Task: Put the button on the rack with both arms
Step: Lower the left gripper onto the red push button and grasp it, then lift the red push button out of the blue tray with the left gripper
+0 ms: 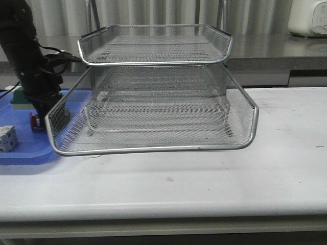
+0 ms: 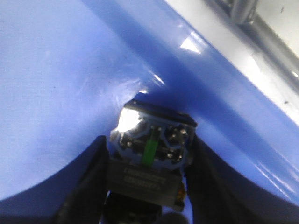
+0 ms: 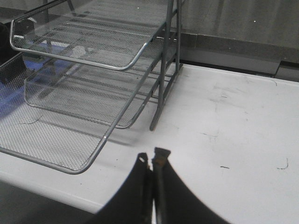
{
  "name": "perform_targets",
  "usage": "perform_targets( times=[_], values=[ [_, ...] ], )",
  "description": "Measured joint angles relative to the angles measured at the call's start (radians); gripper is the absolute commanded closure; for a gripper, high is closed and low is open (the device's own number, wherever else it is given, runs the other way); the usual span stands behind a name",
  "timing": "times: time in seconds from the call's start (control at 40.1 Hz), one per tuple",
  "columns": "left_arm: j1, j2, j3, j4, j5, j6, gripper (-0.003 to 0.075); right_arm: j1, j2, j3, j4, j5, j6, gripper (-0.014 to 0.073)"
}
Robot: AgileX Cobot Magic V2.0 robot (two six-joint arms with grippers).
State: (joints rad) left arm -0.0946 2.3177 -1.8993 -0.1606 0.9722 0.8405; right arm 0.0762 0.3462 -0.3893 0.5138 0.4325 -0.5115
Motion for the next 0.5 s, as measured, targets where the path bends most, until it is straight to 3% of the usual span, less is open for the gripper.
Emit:
perform_targets(
  times=[0.175, 0.499],
  values=[
    [0.000, 0.000, 0.000, 0.000, 0.000, 0.000, 0.0566, 0.000, 0.000, 0.000, 0.000, 0.000, 0.000, 0.0653],
    [0.056, -0.041, 0.000, -0.002, 0.062, -0.020, 0.0568, 0.000, 0.000, 0.000, 0.000, 0.000, 0.000, 0.0653]
  ],
)
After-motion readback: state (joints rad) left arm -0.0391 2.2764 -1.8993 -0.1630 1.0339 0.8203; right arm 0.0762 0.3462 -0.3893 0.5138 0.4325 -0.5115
